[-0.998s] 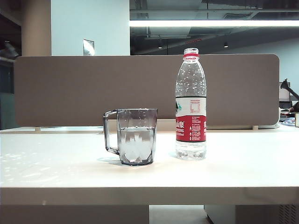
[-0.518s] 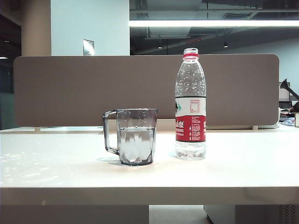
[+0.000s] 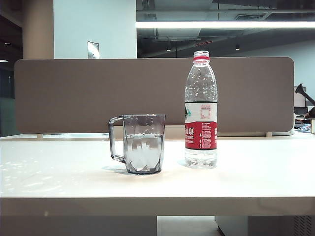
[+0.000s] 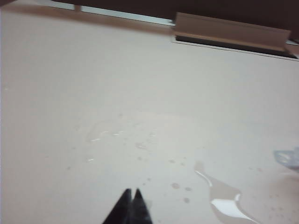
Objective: Pick up the mineral water bottle on the table and pour water into the mug until it's half full.
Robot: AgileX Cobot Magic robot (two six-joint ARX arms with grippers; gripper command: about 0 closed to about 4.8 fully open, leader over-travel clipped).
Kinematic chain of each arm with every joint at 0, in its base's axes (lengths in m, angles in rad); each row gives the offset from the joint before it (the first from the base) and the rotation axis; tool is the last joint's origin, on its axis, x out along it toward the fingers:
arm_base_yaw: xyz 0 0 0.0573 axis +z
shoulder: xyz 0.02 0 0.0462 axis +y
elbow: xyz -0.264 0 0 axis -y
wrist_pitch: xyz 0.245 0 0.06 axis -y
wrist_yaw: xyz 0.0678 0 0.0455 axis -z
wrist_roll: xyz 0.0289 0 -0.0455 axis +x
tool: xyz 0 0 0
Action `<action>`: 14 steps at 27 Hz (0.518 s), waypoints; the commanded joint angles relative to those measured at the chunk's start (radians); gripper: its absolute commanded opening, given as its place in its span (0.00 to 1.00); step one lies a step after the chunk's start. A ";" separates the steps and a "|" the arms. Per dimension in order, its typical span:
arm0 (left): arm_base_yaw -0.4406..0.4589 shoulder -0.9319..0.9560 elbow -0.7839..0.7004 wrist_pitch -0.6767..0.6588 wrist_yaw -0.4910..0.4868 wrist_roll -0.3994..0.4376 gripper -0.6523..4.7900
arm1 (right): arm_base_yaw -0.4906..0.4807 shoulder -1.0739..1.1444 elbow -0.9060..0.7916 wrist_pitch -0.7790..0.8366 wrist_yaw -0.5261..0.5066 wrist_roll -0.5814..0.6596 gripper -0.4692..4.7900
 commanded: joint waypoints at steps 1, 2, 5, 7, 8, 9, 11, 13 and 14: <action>0.002 0.001 0.001 -0.010 -0.031 -0.001 0.12 | 0.001 -0.001 -0.007 0.011 0.002 0.000 0.09; 0.002 0.001 0.001 -0.010 -0.026 -0.001 0.12 | 0.001 -0.001 -0.007 0.011 0.002 0.000 0.09; 0.002 0.001 0.001 -0.009 -0.023 -0.001 0.12 | 0.001 -0.001 -0.007 0.011 0.002 0.000 0.09; 0.002 0.001 0.001 -0.009 -0.023 -0.001 0.12 | 0.001 -0.001 -0.007 0.011 0.002 0.000 0.09; 0.002 0.001 0.001 -0.009 -0.023 -0.001 0.12 | 0.001 -0.001 -0.007 0.011 0.002 0.000 0.09; 0.002 0.001 0.001 -0.009 -0.023 -0.001 0.12 | 0.001 -0.001 -0.007 0.011 0.002 0.000 0.09; 0.002 0.001 0.001 -0.009 -0.023 -0.001 0.12 | 0.001 -0.001 -0.007 0.011 0.002 0.000 0.09; 0.002 0.001 0.001 -0.009 -0.023 -0.001 0.12 | 0.001 -0.001 -0.007 0.011 0.002 0.000 0.09; 0.002 0.001 0.001 -0.009 -0.023 -0.001 0.12 | 0.001 -0.001 -0.007 0.011 0.002 0.000 0.09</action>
